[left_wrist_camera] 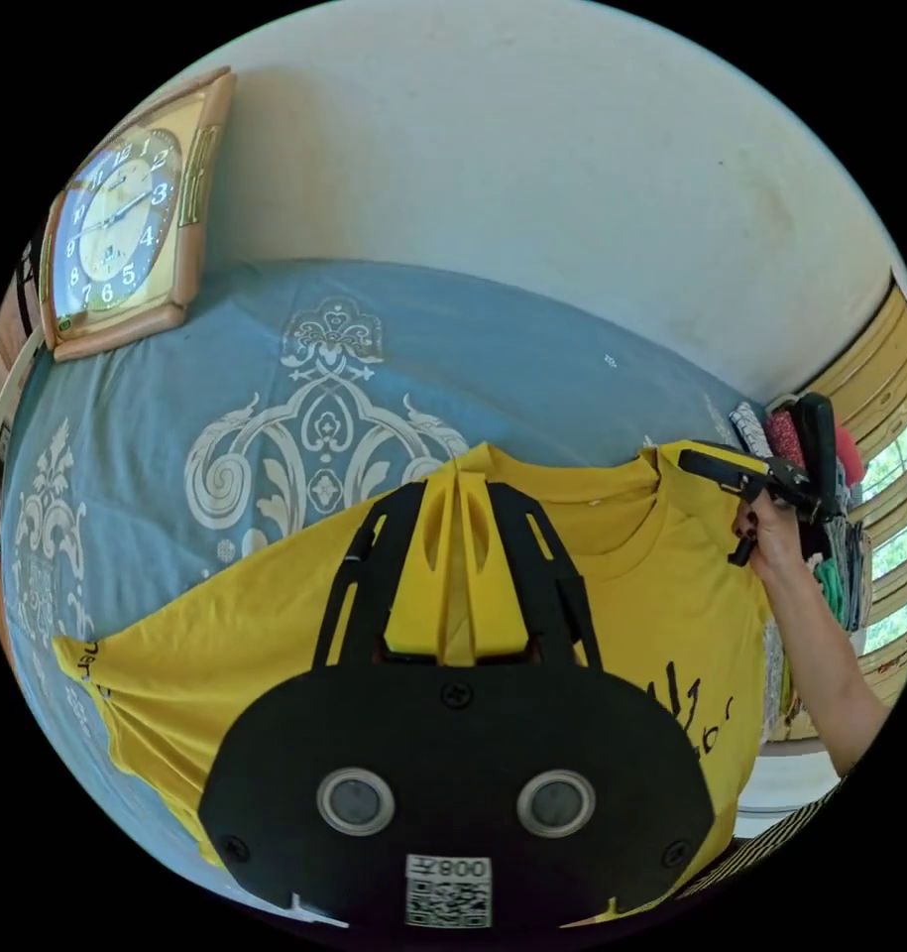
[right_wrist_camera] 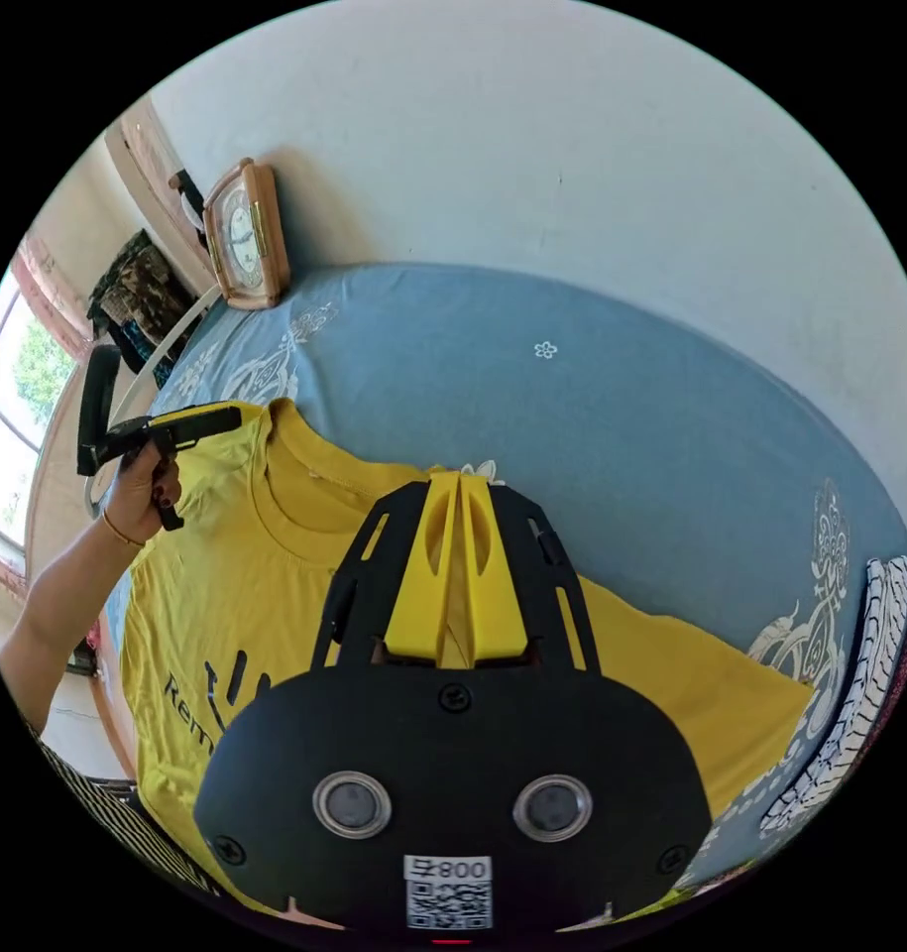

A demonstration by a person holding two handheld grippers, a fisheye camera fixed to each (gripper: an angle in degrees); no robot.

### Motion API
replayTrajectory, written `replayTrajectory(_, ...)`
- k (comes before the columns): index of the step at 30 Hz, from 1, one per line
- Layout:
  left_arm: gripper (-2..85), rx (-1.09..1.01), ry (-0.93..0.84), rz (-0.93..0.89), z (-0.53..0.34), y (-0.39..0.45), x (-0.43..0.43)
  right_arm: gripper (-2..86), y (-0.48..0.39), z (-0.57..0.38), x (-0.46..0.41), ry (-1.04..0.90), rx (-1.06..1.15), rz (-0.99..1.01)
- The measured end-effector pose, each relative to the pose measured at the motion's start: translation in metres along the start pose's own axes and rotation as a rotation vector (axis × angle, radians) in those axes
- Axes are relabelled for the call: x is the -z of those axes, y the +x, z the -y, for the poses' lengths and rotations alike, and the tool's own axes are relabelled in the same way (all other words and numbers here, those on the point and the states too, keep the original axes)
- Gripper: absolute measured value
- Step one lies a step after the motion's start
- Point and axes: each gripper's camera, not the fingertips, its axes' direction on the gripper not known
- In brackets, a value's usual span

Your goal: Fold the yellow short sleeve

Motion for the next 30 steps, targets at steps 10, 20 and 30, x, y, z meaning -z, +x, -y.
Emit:
replayTrajectory(10, 1.7, -0.155, 0.032, -0.207, -0.054, 0.03, 0.037, 3.7, 0.115, -0.124, 0.106, 0.158, -0.228, -0.21)
replayTrajectory(20, 0.9, -0.282, -0.093, -0.251, -0.074, 0.104, 0.04, 2.1, 0.185, -0.171, 0.09, -0.001, -0.419, -0.247)
replayTrajectory(30, 0.4, -0.164, -0.055, -0.236, -0.117, 0.073, 0.12, 3.6, 0.199, -0.187, 0.117, 0.051, -0.386, -0.126)
